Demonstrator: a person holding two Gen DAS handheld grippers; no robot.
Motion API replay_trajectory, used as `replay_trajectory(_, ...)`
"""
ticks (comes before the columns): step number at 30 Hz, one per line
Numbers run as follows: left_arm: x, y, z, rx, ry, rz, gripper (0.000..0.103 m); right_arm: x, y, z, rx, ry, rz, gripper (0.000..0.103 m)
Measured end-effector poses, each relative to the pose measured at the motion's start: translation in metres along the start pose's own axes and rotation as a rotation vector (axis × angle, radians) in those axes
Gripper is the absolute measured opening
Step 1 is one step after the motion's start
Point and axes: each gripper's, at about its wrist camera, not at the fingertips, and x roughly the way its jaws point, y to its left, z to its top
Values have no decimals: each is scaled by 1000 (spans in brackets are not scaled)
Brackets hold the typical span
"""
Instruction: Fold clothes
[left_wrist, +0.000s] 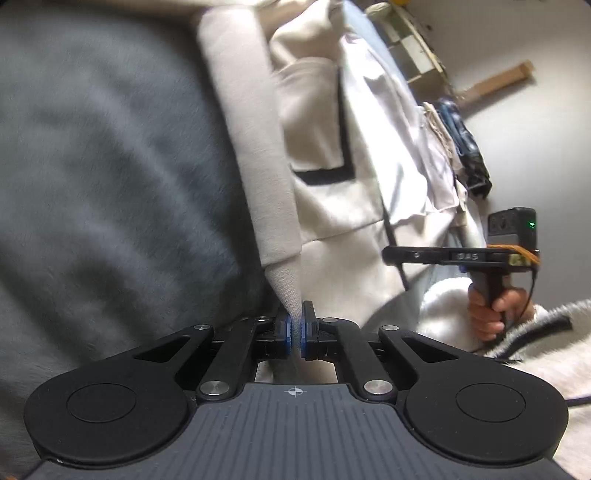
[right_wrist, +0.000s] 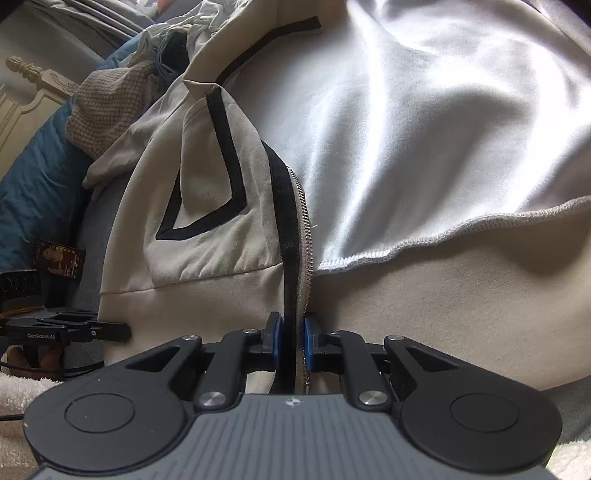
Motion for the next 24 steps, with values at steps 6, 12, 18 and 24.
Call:
replay_trajectory(6, 9, 4, 1, 3, 16, 11, 2, -16, 3, -1, -12, -50, -18, 13)
replay_trajectory(12, 6, 9, 0, 41, 78, 127, 25, -6, 8, -3, -55, -21, -98, 19)
replay_trajectory(18, -48, 18, 3, -24, 30, 128, 32, -32, -4, 34, 29, -116, 12, 47)
replay_trajectory(24, -83, 6, 47, -7, -121, 134, 34, -62, -17, 74, 118, -226, 136, 51)
